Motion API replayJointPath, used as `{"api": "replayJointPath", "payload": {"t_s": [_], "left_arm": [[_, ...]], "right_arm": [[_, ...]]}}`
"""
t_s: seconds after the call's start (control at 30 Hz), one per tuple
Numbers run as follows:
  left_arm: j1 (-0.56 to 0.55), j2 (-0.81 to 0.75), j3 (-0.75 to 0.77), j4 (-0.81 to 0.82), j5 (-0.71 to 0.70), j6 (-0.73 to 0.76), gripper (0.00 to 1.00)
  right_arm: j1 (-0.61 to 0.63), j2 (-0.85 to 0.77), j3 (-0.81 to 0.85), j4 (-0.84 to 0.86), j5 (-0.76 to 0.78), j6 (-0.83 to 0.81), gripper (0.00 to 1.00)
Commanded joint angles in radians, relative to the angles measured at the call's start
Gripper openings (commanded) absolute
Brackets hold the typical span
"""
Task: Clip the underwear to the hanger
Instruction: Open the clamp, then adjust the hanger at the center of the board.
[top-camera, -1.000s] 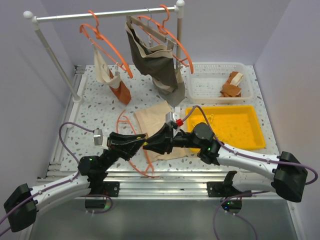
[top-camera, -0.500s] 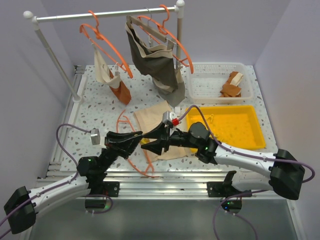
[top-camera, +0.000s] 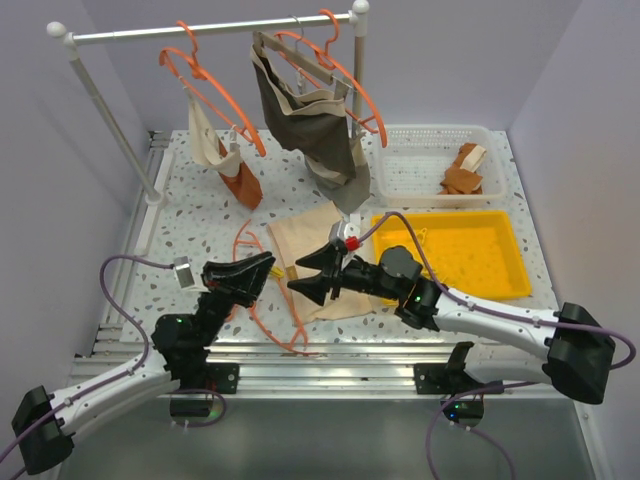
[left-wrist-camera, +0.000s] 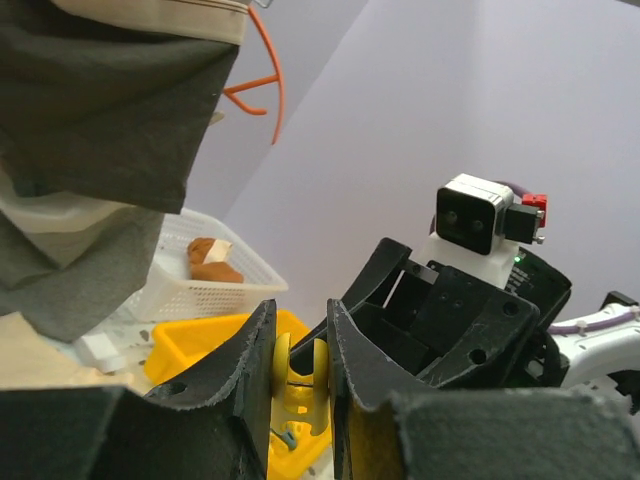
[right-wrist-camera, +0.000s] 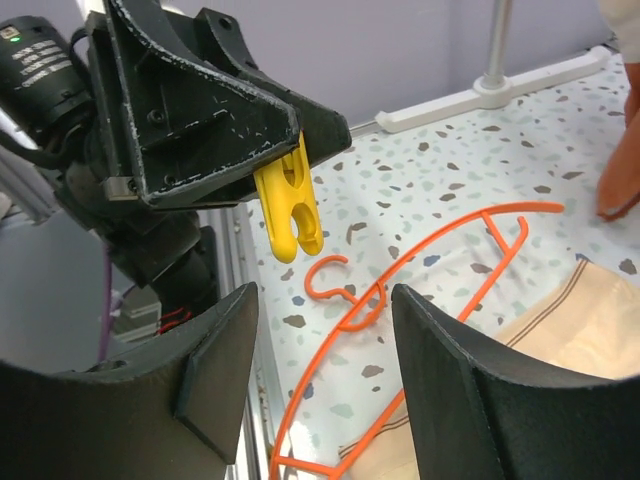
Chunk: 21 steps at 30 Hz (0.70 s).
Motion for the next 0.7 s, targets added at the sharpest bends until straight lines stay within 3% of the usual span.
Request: {"api": "replayJointPath", "payload": {"t_s": [0.0, 0.43, 0.67], "left_arm": [[-0.001, -0.029, -0.169, -0.106, -0.115, 0.047, 0.00], [-0.001, -0.235, -0.187, -0.474, -0.420, 0.010, 0.00], [-0.001, -0.238, -0.181, -0.528, -0.450, -0.009, 0.00]], "right_arm": [[-0.002, 0.047, -0.006, -0.027, 0.085, -0.013, 0.59], [-0.003, 0.405, 0.017, 0.172, 0.059, 0.081, 0.55], [-0.014, 0.566, 0.063, 0.225, 0.057, 0.091, 0.54]]}}
